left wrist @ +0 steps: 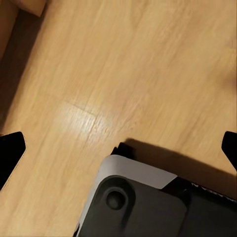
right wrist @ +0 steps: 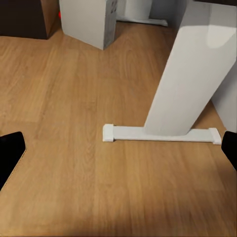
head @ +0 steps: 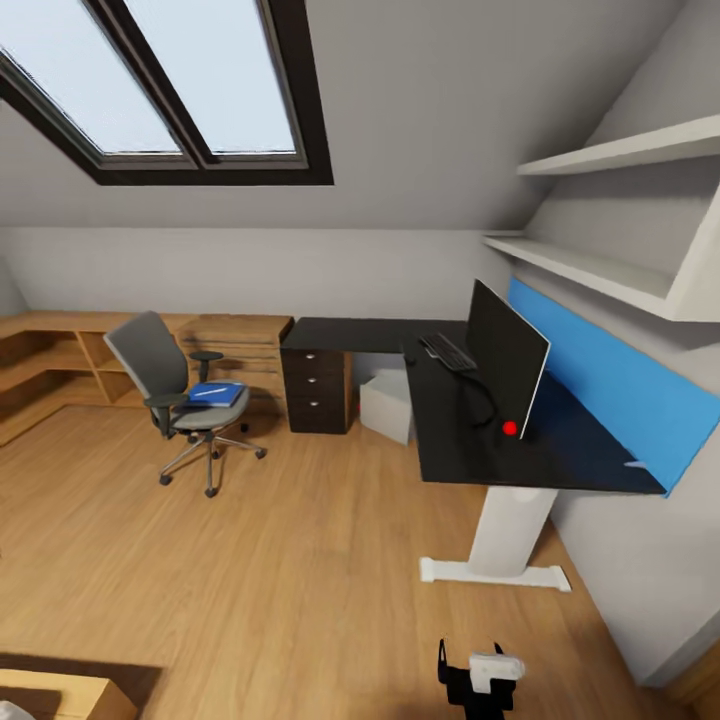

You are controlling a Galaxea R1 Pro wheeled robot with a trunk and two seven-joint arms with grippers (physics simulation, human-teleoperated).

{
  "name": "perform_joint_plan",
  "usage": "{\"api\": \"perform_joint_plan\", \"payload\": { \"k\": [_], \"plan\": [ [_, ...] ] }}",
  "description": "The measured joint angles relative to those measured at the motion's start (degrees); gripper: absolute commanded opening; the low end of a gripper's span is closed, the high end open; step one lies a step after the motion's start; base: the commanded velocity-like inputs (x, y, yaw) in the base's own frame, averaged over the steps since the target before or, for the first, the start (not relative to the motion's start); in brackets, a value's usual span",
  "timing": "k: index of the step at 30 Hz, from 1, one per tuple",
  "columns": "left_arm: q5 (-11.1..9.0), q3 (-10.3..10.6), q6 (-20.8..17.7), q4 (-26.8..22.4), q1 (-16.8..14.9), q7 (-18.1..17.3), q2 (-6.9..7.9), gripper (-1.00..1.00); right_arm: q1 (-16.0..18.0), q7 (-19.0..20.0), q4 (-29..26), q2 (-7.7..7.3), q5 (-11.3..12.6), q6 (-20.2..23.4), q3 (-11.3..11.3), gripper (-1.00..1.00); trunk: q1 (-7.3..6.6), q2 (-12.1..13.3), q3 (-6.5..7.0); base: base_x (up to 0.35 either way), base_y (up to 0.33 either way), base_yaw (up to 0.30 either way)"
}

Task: In the bedroom, organize the workspace by keeping the computer under the desk, ensuring the monitor is on the desk, placing the keyboard on the desk next to the monitor, placing the mouse on the desk next to the keyboard, moving the folder from the swivel chair onto the desk next to the mouse, stacking the notebook on top of the folder with the pen on top of the notebook, and positioning the swivel chair next to the desk.

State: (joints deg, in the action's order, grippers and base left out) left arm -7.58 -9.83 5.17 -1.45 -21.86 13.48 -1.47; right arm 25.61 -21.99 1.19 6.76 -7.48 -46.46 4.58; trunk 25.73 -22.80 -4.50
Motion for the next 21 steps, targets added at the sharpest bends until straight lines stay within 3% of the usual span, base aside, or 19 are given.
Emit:
{"api": "perform_joint_plan", "payload": {
  "k": [14,21],
  "plan": [
    [0.09,0.04,-0.01,0.00,-0.03,-0.16,-0.09,1.00,-0.11,0.00,0.00,0.06,0.02,0.01,0.00,1.00,-0.02,0.00,0.00,0.306,0.050,0.000],
    [0.31,0.05,0.01,0.00,0.01,-0.14,-0.82,1.00,-0.11,0.06,0.00,0.15,0.00,0.27,0.08,1.00,-0.01,0.00,0.00,0.308,0.179,0.014]
  ]
}}
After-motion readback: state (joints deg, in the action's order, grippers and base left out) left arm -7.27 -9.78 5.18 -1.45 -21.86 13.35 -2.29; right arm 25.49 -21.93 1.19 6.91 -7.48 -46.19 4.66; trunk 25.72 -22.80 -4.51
